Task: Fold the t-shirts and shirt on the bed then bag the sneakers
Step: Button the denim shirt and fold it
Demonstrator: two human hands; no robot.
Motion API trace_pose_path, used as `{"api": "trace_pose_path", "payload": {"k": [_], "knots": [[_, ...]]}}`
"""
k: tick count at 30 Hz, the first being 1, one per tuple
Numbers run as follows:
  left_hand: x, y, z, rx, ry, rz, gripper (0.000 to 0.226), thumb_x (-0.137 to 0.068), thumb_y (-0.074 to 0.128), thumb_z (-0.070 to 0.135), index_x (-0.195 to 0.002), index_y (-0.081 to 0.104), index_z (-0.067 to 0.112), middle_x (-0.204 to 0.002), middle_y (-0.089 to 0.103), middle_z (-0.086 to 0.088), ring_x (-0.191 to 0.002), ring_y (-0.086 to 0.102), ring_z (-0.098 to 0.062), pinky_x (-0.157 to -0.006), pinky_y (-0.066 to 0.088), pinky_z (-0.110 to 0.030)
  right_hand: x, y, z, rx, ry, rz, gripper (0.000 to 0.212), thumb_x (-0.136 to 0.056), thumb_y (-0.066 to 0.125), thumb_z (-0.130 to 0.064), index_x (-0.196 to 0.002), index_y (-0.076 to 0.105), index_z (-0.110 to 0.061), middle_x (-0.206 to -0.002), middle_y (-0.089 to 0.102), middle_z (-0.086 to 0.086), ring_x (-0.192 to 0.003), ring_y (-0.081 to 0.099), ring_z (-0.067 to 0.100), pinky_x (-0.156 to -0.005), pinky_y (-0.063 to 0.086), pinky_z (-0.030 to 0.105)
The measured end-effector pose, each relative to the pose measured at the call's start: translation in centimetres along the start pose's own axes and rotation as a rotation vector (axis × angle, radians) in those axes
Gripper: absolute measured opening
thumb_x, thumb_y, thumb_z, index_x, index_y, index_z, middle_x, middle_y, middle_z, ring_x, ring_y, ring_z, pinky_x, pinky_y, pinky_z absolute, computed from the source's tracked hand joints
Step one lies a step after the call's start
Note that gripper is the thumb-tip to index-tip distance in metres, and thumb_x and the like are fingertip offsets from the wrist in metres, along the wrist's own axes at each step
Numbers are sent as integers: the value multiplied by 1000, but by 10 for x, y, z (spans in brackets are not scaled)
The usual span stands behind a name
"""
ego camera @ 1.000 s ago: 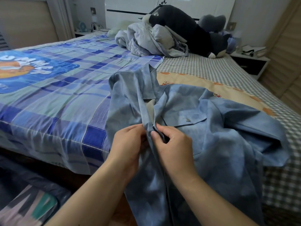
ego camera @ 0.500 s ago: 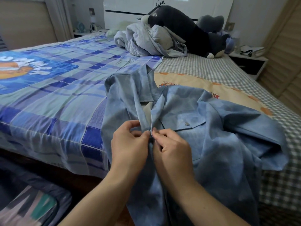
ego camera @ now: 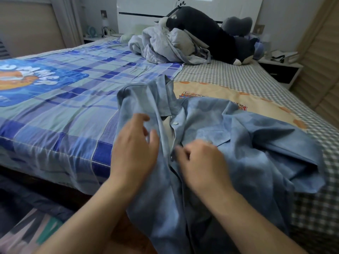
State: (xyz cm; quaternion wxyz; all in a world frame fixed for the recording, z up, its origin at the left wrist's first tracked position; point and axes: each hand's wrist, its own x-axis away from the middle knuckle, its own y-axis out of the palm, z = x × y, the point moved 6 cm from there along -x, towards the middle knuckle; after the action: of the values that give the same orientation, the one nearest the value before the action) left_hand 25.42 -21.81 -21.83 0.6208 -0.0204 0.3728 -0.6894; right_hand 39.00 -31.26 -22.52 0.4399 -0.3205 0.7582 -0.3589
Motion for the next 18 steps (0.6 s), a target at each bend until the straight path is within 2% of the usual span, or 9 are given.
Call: {"api": "trace_pose_path", "payload": {"k": [2,3,5,6,7,9,12,15,18], "knots": [[-14,6,5,115,21,43,30,-94,65,30,-120,54,20,-102,60,-2,-92,58,-20,-87,47,-39,-21,-16,-11,-79,-87,320,19,-94,60,-23,-80,68,-12,-86,61,5,-85,55,27,-76,36,32],[-18,16,0,130,-34,-1,37,-94,67,35,-123,52,17,-109,60,-4,-99,59,-21,-91,47,-38,-35,-10,-16,-89,-103,315,14,-92,61,-18,-96,72,-9,-97,64,8,-95,57,29,-84,39,31],[-21,37,-20,75,-166,-91,51,-89,70,43,-126,50,14,-120,60,-8,-112,58,-27,-97,45,-39,-57,27,-13,-46,-23,45,31,-94,60,-21,-122,64,-8,-121,60,12,-114,52,34,-98,39,37],[-21,42,-31,26,-215,-111,50,-88,72,43,-122,51,13,-119,60,-10,-114,58,-29,-95,46,-40,-60,43,-5,28,46,-68,35,-94,58,-22,-127,60,-9,-127,57,11,-119,48,35,-100,38,39],[-21,44,-39,-18,-241,-120,43,-87,71,41,-116,55,14,-115,62,-10,-111,59,-31,-91,47,-39,-59,52,3,93,81,-102,34,-94,58,-22,-126,59,-11,-127,56,11,-119,47,35,-99,38,41],[-27,41,-50,12,-280,-91,17,-88,68,31,-96,65,16,-96,69,-4,-98,65,-29,-80,47,-36,-54,51,18,36,126,-29,25,-92,59,-16,-115,67,-10,-116,61,11,-112,53,35,-92,41,39],[-30,36,-63,388,-439,3,11,-83,70,23,-74,67,17,-69,70,2,-73,65,-21,-75,52,-38,-56,35,43,-228,342,68,15,-94,64,-18,-103,75,-13,-103,73,7,-100,64,29,-83,48,35],[-28,36,-59,932,-564,34,14,-91,65,5,-80,65,14,-73,69,-9,-72,64,-25,-77,56,-41,-54,32,52,-553,486,84,22,-94,67,-21,-82,70,-3,-76,69,9,-76,60,23,-74,51,37],[-23,38,-35,1312,-633,-155,20,-98,45,-10,-106,63,-4,-91,69,-19,-81,68,-26,-85,59,-36,-51,36,46,-1295,696,31,14,-98,62,-13,-89,70,-6,-82,67,9,-81,60,21,-80,51,36]]}}
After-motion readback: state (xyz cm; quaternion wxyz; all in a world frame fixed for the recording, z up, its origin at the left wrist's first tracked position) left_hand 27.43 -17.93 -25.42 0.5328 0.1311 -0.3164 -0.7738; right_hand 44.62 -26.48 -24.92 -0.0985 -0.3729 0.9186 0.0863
